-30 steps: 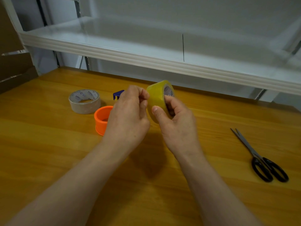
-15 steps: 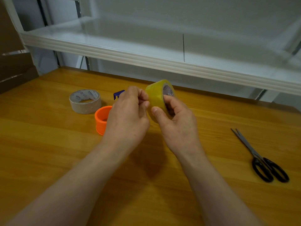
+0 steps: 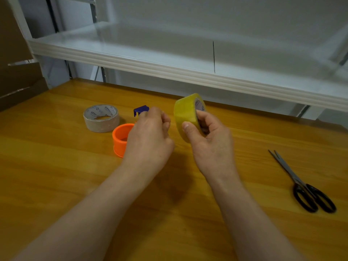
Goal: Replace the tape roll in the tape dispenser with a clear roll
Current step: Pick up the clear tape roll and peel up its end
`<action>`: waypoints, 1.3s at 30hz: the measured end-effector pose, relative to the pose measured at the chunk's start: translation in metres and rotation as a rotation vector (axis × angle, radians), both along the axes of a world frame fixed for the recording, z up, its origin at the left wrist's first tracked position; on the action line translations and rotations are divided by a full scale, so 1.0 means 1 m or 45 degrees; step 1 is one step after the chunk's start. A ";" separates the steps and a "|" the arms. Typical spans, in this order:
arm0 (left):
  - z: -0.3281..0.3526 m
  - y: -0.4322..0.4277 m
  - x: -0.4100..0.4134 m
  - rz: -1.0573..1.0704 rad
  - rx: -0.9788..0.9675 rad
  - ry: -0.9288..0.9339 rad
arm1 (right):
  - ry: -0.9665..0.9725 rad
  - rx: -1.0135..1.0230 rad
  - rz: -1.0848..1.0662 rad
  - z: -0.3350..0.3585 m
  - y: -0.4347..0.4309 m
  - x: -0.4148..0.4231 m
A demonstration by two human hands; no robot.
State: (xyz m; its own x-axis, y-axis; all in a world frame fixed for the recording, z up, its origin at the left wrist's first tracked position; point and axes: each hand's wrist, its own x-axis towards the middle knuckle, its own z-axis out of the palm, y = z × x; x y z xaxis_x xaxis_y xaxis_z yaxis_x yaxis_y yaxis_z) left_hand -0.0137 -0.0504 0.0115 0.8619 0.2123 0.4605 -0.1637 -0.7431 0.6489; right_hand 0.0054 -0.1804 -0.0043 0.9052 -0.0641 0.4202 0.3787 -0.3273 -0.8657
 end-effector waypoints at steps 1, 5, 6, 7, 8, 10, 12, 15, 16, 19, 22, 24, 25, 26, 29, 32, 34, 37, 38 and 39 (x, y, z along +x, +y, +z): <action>-0.001 0.000 0.000 0.018 -0.030 -0.059 | 0.007 0.005 0.000 0.000 0.000 0.000; -0.002 -0.004 -0.003 0.016 -0.027 -0.293 | 0.017 0.046 0.030 0.002 -0.001 -0.003; -0.003 -0.004 -0.003 -0.001 -0.011 -0.306 | 0.017 0.055 0.040 0.002 -0.001 -0.003; -0.004 -0.005 -0.003 -0.014 0.002 -0.312 | 0.020 0.062 0.047 0.002 0.000 -0.003; -0.005 -0.005 -0.002 -0.018 0.013 -0.315 | 0.024 0.066 0.052 0.002 0.000 -0.003; -0.005 -0.004 -0.001 -0.005 0.029 -0.332 | 0.026 0.066 0.049 0.001 0.001 -0.003; -0.005 -0.003 -0.001 0.010 0.028 -0.350 | 0.027 0.063 0.047 0.001 0.002 -0.003; -0.004 -0.003 0.000 0.014 0.005 -0.368 | 0.044 0.067 0.085 0.002 0.002 -0.004; -0.004 -0.003 0.000 0.011 -0.001 -0.371 | 0.048 0.067 0.091 0.002 0.002 -0.004; -0.004 -0.003 0.001 0.006 -0.033 -0.336 | 0.048 0.056 0.126 0.003 0.002 -0.006; -0.004 -0.002 0.002 -0.005 -0.093 -0.269 | 0.042 0.048 0.193 0.006 0.003 -0.008; -0.004 -0.002 0.002 -0.025 -0.089 -0.253 | 0.036 0.037 0.227 0.007 0.003 -0.009; -0.004 -0.002 0.002 -0.035 -0.072 -0.251 | 0.034 0.031 0.230 0.007 0.004 -0.010; -0.004 -0.002 0.002 -0.045 -0.048 -0.252 | 0.029 0.030 0.228 0.008 0.004 -0.010; -0.007 -0.004 0.004 -0.005 0.116 -0.356 | 0.011 0.080 0.215 0.009 0.005 -0.010; -0.008 -0.007 0.007 0.131 0.281 -0.441 | 0.038 0.179 0.214 0.009 0.006 -0.010; -0.007 -0.009 0.008 0.188 0.344 -0.465 | 0.052 0.225 0.210 0.009 0.007 -0.010; -0.008 -0.009 0.008 0.204 0.407 -0.494 | 0.096 0.298 0.226 0.010 0.007 -0.011; -0.008 -0.009 0.008 0.193 0.412 -0.494 | 0.113 0.313 0.226 0.009 0.007 -0.011; -0.008 -0.010 0.008 0.175 0.412 -0.490 | 0.126 0.317 0.220 0.009 0.007 -0.010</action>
